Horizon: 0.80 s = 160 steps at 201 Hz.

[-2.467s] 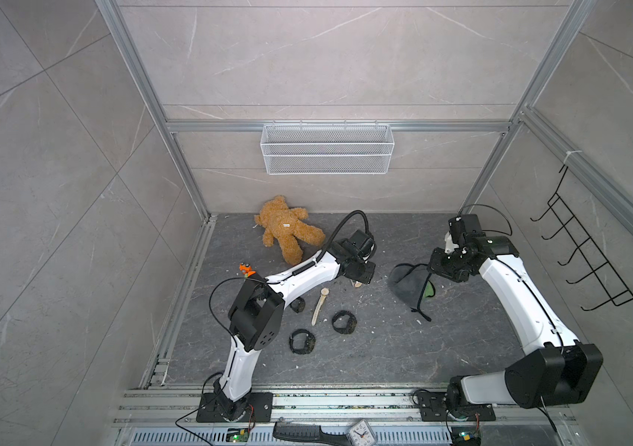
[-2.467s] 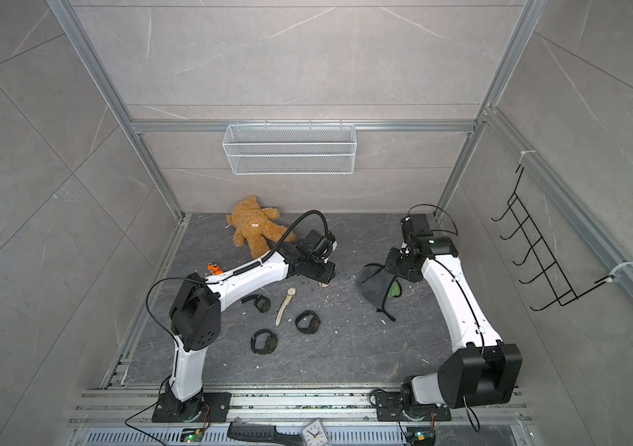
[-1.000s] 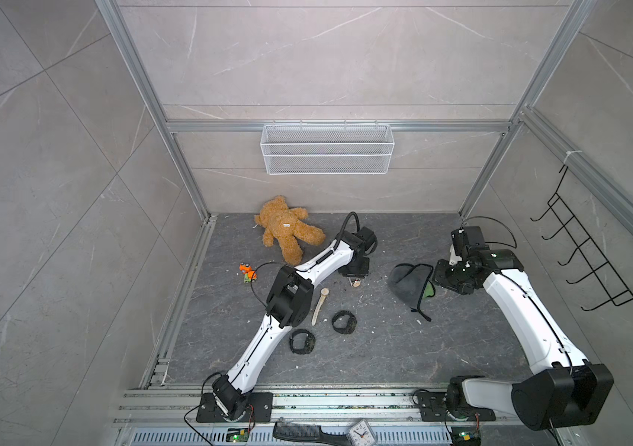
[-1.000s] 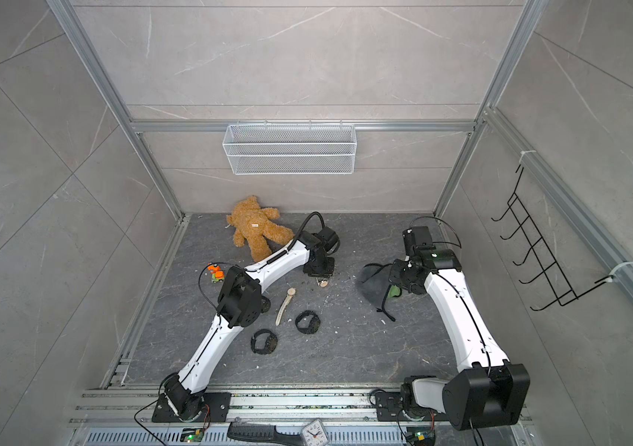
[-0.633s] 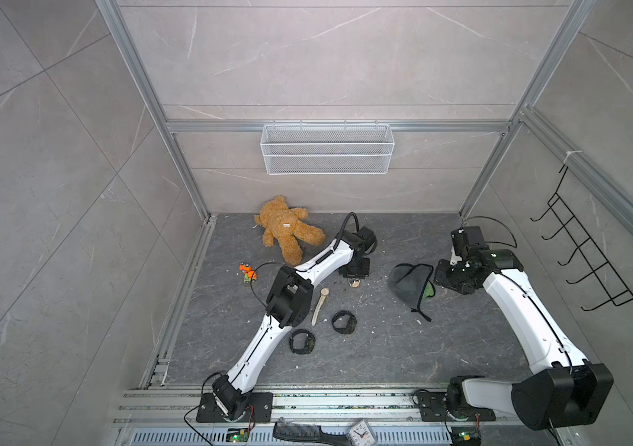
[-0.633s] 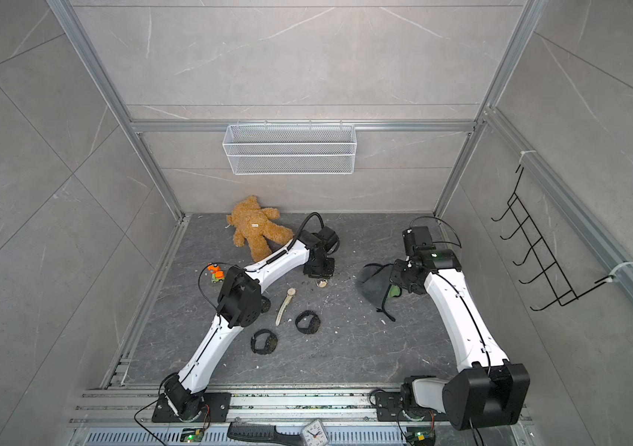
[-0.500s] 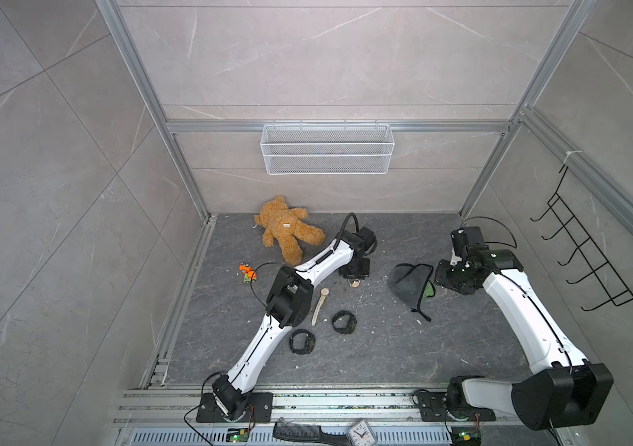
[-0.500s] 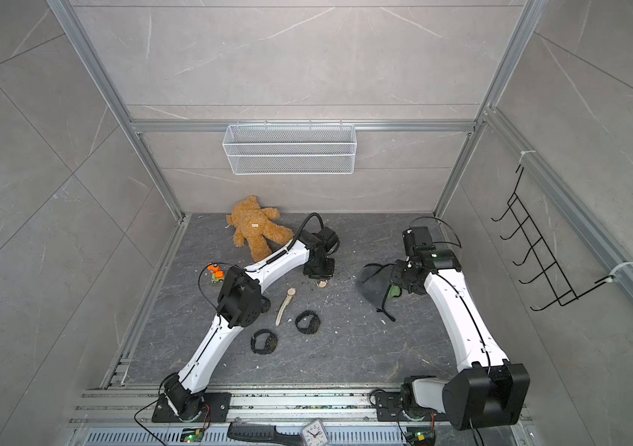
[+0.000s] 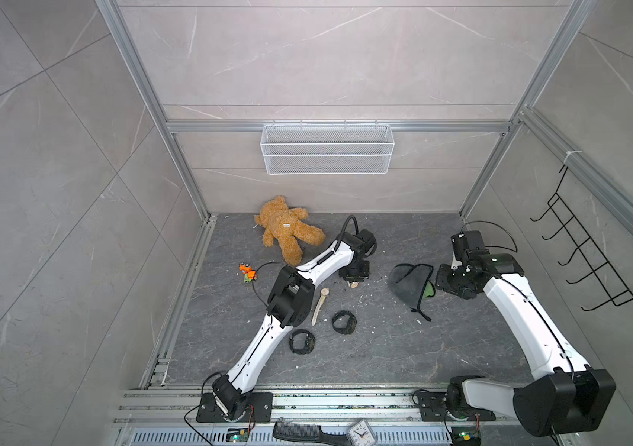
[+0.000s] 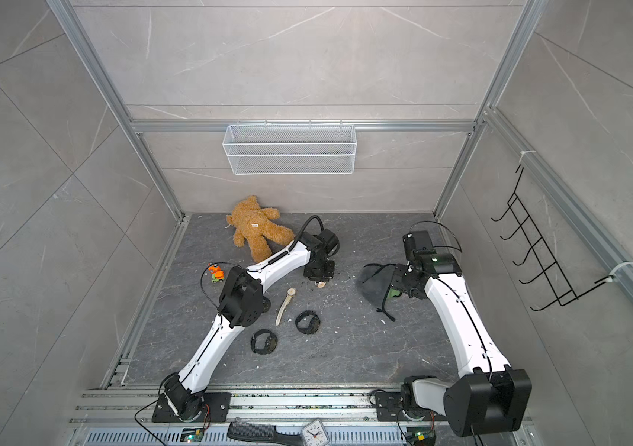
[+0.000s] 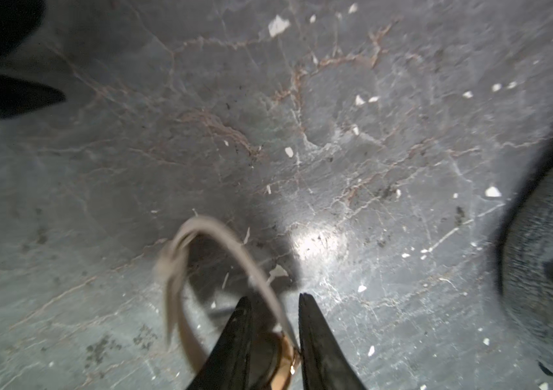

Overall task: Wipe the watch dial
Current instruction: Pick up the watch at the center of the board.

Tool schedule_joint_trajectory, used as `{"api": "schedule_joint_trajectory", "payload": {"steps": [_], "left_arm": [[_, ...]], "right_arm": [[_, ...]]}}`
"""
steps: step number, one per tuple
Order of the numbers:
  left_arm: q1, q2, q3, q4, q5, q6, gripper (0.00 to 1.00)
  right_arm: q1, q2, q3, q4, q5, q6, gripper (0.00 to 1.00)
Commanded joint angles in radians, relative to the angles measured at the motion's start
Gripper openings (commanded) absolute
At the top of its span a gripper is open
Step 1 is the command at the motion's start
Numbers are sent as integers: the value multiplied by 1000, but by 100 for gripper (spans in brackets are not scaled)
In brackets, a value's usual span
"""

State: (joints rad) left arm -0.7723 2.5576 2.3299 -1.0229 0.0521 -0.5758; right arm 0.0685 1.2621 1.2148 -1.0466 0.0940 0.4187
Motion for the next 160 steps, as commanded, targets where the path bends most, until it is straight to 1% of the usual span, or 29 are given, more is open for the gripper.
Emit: {"api": "schedule_joint_trajectory", "payload": {"steps": [1,24,58,88,113,127,139,144,160], "left_arm": [[1,27,0,-9,20,-1,26],[5,29,0,-6,24,-3,20],[5,8,-3,-16,32,-1,0],[5,-29,-12,-21,45,7,0],[11,-95,-43,5,57,16,0],[18,-157,-100,58,79,14,0],[30,-217,-175,136,105,10,0],[36,-276,-212,169,112,5,0],[57,-382,-330,276,134,-25,0]], "right_arm": [[-1,-26,-12,-27,3,5,51],[-2,-37,-14,-35,5,5,51],[-2,-50,-21,-40,13,5,51],[-1,-45,-31,-28,-14,9,51],[-1,-34,-51,-1,-98,-4,52],[0,-31,-68,27,-162,-9,54],[0,-28,-80,52,-204,-10,56],[0,-24,-82,59,-220,-12,57],[2,-6,-85,76,-246,-12,60]]}}
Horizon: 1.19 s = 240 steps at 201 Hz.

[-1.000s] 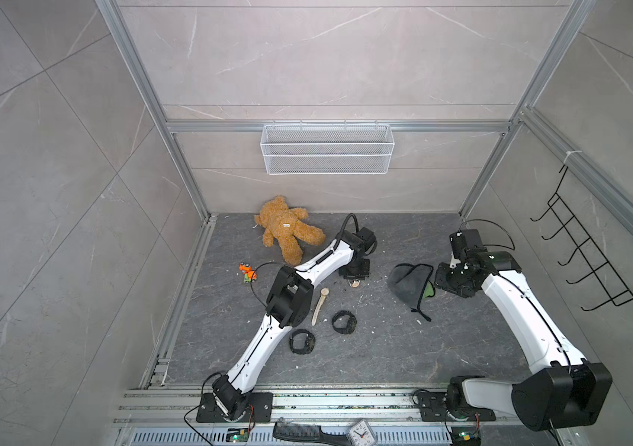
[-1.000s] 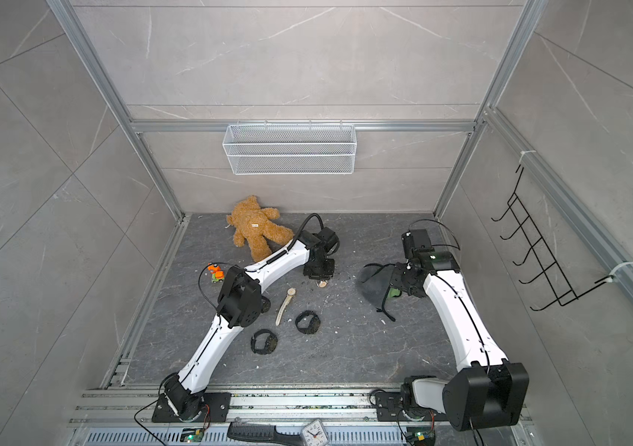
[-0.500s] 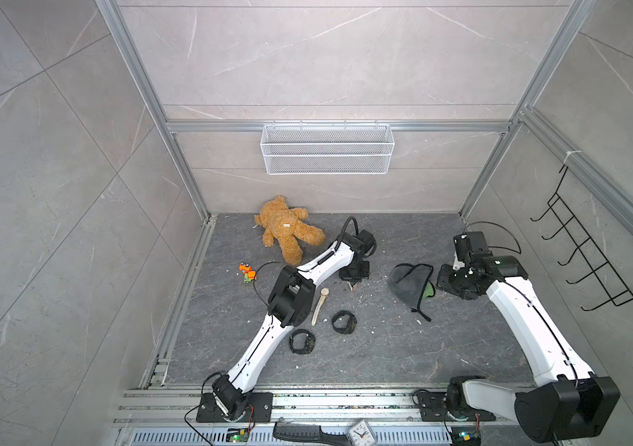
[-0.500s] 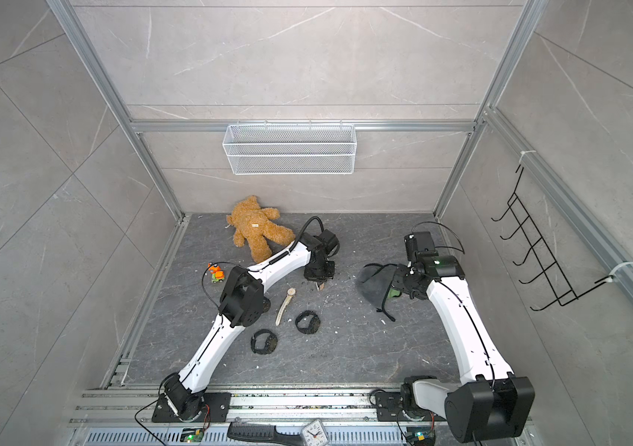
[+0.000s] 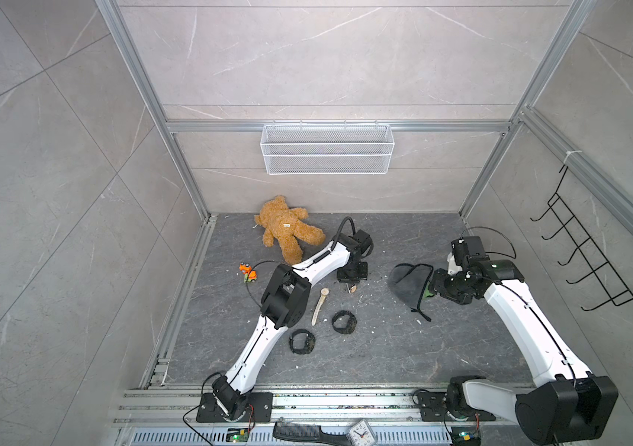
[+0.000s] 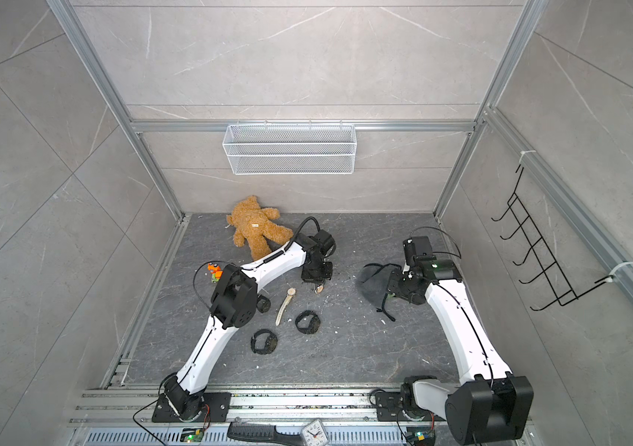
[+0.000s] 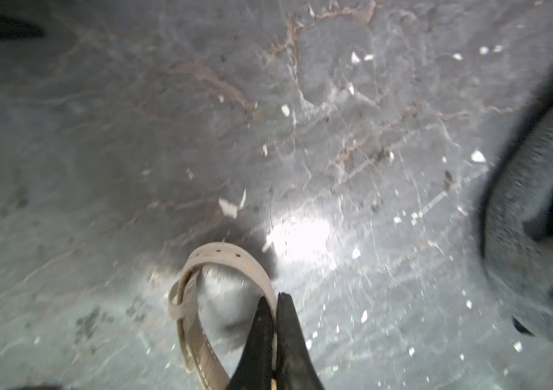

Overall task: Wipe the watch dial
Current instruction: Pick up the watch at the center of the board, then pick up the cleaning item at the center of the board.

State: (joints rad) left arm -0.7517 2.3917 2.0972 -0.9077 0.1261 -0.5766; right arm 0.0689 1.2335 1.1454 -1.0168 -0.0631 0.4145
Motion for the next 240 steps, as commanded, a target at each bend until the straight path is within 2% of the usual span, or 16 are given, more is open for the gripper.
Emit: {"api": "schedule_joint_trajectory", "payload": {"steps": [1,29,73,114,199,240], "left_arm": [[38,-222,-104,167,60,-27,0],[89,-405,-313,360,83,-103,0],[159,-621,-569,577,78,-213,0],[179,-704,-625,576,65,-195,0],[245,-771,-684,566,116,-169,0],[275,-767,-689,564,160,-164,0]], "right_arm": [[2,25,-16,47,-90,-8,60],[34,81,-5,58,-103,-10,62],[160,207,38,72,-17,9,63],[232,342,85,117,83,47,63],[233,586,260,116,230,196,62],[233,675,285,112,294,247,60]]}}
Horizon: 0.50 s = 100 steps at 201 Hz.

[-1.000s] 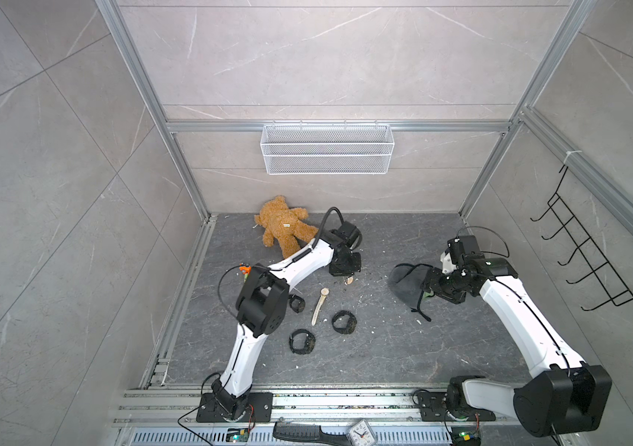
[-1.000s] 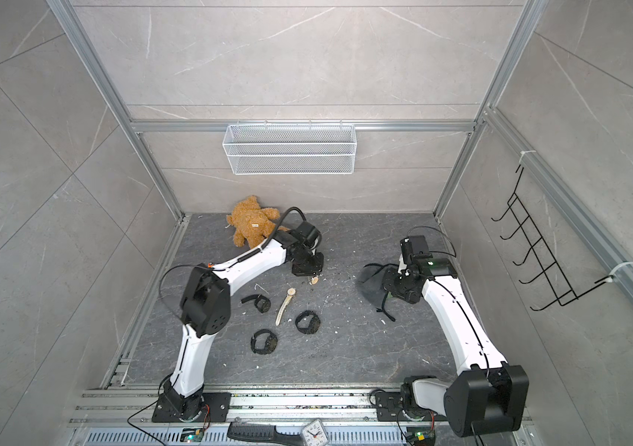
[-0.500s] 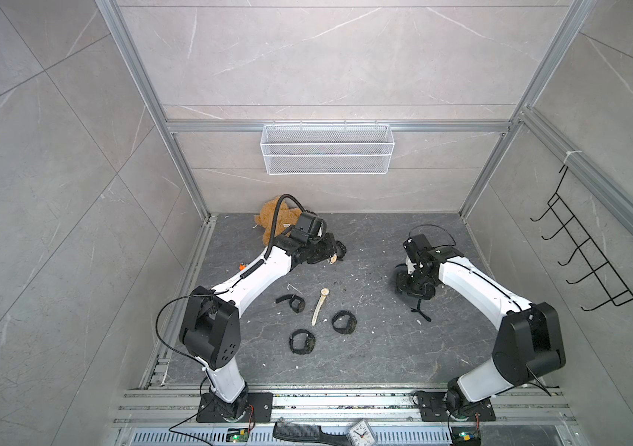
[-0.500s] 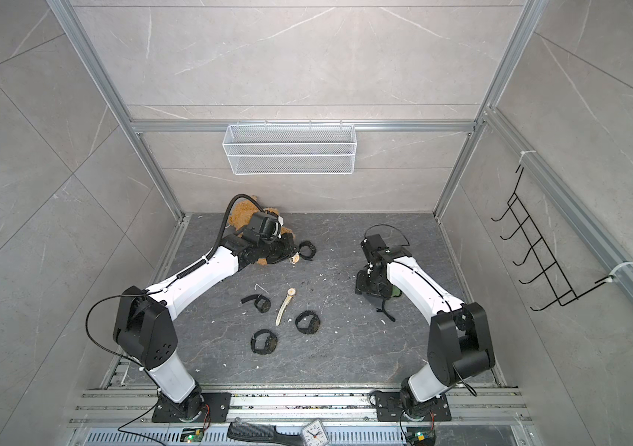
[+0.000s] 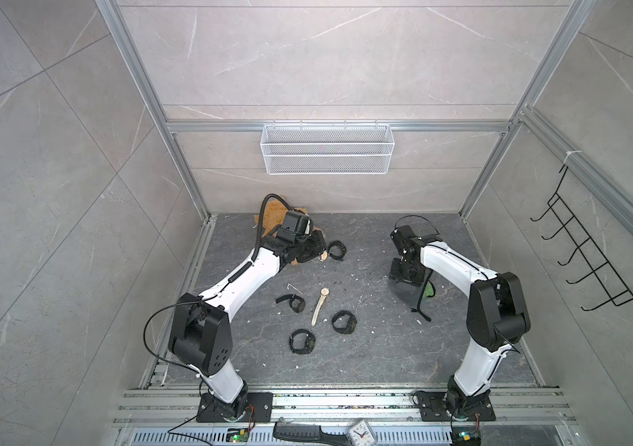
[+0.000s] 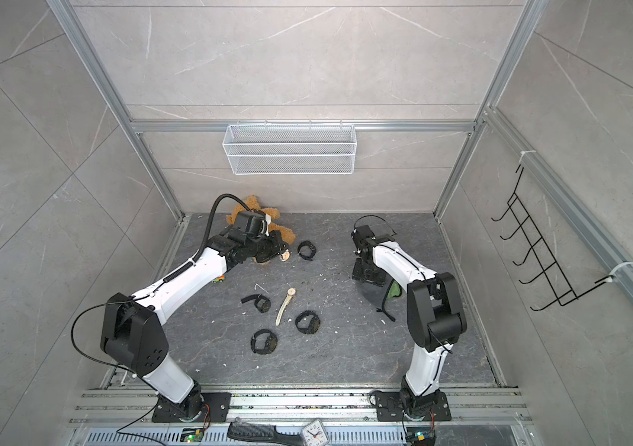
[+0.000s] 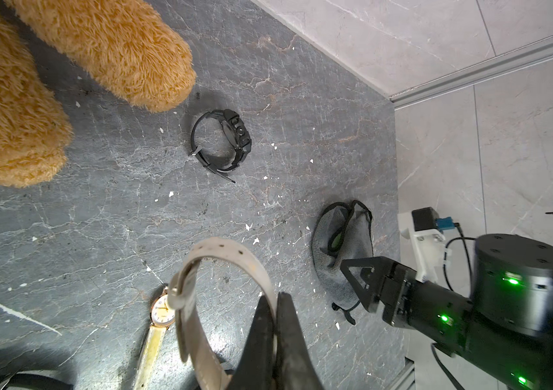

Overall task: Wipe the watch dial
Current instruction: Pick up the cleaning item at the center of the board.

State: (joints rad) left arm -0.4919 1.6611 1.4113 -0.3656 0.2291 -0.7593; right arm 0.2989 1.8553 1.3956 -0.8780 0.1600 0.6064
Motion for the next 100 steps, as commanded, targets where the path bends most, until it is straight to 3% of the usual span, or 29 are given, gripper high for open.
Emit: {"api": "schedule_joint_trajectory", "payload": {"steps": [1,26,49,81,100], "left_arm": [[16,-37,-2,23,58,19,0],[24,-31,-1,22,85,21,0],[29,-24,7,17,103,23,0],[29,-12,20,21,126,20,0],[29,-8,26,37,137,12,0]], "right_arm": [[3,56,36,-27,73,56,59],[2,101,49,-41,93,67,53],[3,55,18,-25,90,64,24],[3,-82,-35,-2,33,9,0],[2,-199,-83,32,-32,-38,0]]}}
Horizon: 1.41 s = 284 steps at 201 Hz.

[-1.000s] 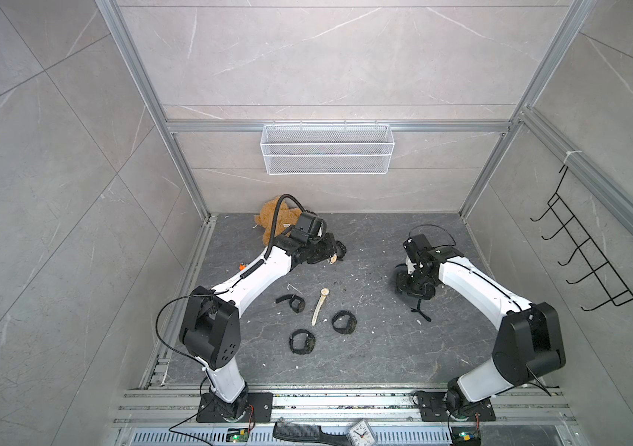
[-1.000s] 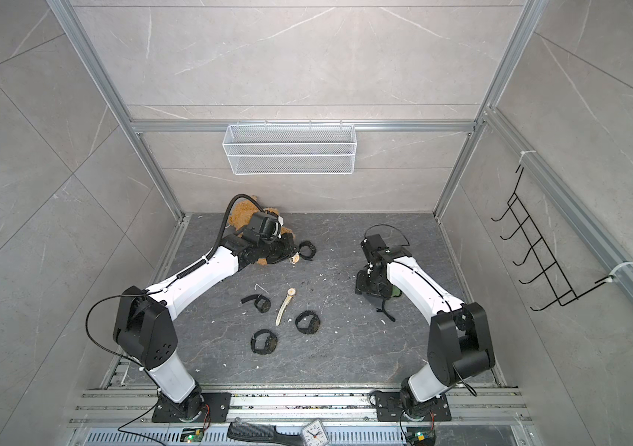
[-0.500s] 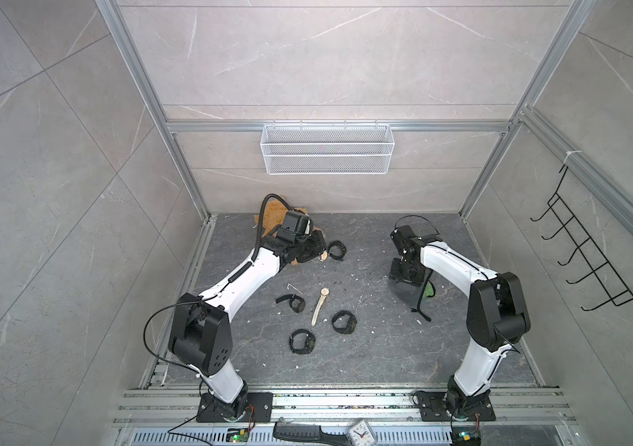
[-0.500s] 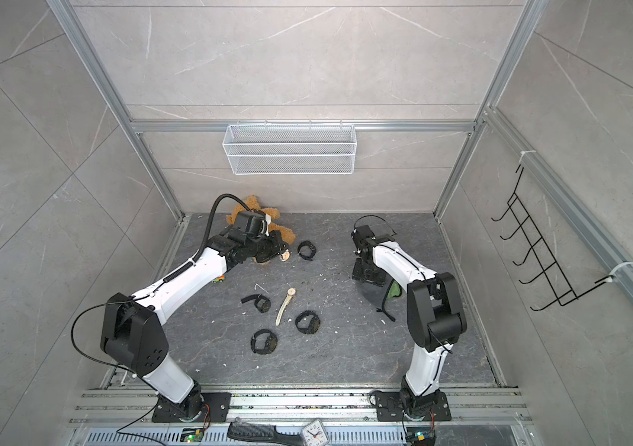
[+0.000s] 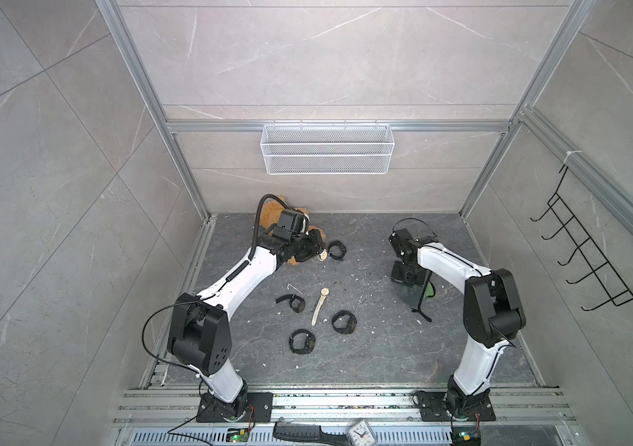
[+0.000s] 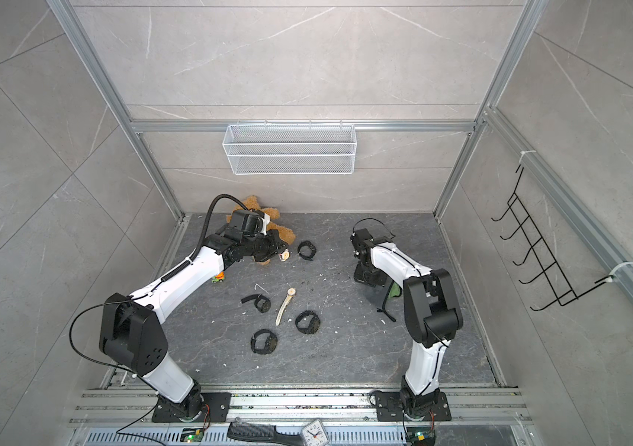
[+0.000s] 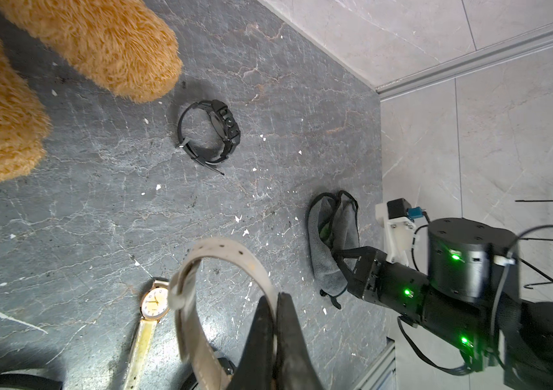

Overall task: Wipe the watch dial
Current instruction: Pick up the cleaning item at the center of the board.

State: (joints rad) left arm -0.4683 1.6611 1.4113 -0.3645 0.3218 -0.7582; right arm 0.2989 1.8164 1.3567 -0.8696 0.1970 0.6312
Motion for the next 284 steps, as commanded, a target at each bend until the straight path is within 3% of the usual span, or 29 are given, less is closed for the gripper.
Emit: {"api": "schedule_joint_trajectory", "payload": {"steps": [1,54,106,131,165,181,228,284], "left_arm": [[5,-8,27,38,46,11,0],[4,14,68,59,65,6,0],[-8,51,123,83,78,-6,0],[-19,68,163,84,73,1,0],[-32,89,212,69,54,19,0],[-36,96,222,69,46,22,0],[-62,137,270,80,51,21,0],[-98,170,306,195,125,-43,0]], "right_arm": [[2,-166,-48,26,-71,-66,0],[3,-494,-146,102,-220,-219,0],[3,-661,-151,168,-485,-290,0],[3,-681,-131,130,-487,-331,0],[19,-718,-105,54,-273,-400,0],[23,-746,-105,55,-237,-436,0],[42,-746,-120,123,-442,-454,0],[112,-682,-107,225,-556,-398,0]]}}
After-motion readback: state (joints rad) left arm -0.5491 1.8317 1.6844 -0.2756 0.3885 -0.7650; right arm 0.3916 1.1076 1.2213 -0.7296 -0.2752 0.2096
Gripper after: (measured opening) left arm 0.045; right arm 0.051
